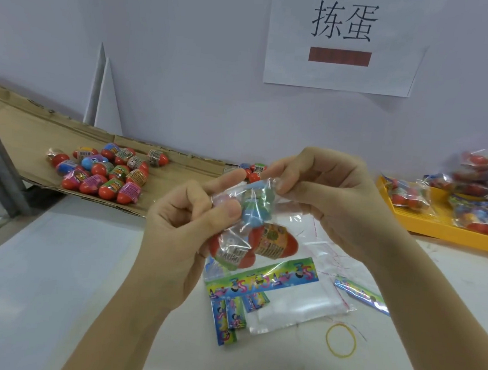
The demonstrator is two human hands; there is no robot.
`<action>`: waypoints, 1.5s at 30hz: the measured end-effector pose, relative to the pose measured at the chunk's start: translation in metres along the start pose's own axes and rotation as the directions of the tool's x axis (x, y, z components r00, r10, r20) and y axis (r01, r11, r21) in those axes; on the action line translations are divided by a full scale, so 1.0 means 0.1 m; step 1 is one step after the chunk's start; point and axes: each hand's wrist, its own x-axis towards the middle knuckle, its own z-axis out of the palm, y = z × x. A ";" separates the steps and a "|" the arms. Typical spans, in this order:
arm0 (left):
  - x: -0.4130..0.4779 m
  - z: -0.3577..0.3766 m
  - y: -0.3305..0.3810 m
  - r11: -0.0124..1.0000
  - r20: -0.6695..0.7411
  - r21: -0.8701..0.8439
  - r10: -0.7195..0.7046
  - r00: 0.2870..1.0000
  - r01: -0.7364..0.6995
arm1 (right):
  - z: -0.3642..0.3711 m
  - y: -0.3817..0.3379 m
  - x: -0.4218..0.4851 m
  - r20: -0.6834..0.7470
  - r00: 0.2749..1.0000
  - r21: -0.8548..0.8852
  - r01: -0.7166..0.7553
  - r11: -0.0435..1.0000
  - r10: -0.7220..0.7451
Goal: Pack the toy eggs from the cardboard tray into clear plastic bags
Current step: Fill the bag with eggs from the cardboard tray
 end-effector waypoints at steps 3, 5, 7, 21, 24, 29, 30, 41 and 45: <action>-0.01 -0.03 0.01 0.999 0.055 -0.034 -0.026 0.998 0.028 | -0.01 -0.01 0.00 -0.005 1.000 -0.026 0.010 1.000 -0.010; -0.01 -0.05 0.04 0.998 0.108 -0.042 -0.043 0.993 0.048 | -0.01 -0.03 0.00 -0.012 1.000 -0.033 0.013 0.999 -0.013; -0.02 -0.05 0.06 0.998 0.128 -0.039 -0.053 0.990 0.058 | -0.01 -0.05 0.00 -0.004 1.000 -0.020 0.015 1.000 -0.015; -0.03 -0.04 0.12 0.960 0.296 -0.241 -0.063 0.953 0.139 | -0.14 -0.05 0.00 -0.066 0.997 0.093 0.052 0.994 -0.046; -0.04 -0.02 0.11 0.975 0.263 -0.192 -0.063 0.963 0.117 | -0.25 -0.07 0.02 -0.036 0.993 0.281 -0.100 0.954 0.115; -0.02 -0.01 0.09 0.992 0.176 -0.116 -0.035 0.984 0.056 | -0.21 0.00 0.00 0.120 0.947 -0.097 -0.287 0.953 0.298; -0.01 -0.01 0.08 0.991 0.169 -0.125 -0.034 0.985 0.056 | -0.18 0.00 0.00 0.123 0.953 -0.097 -0.266 0.959 0.276; 0.10 -0.03 0.03 0.996 -0.194 -0.037 -0.085 0.977 0.080 | -0.20 0.05 0.04 0.027 0.992 -0.007 -0.122 0.993 0.122; 0.06 0.02 0.01 0.990 -0.213 0.104 -0.073 0.974 0.097 | -0.17 0.03 0.03 0.026 0.993 -0.067 -0.115 0.991 0.117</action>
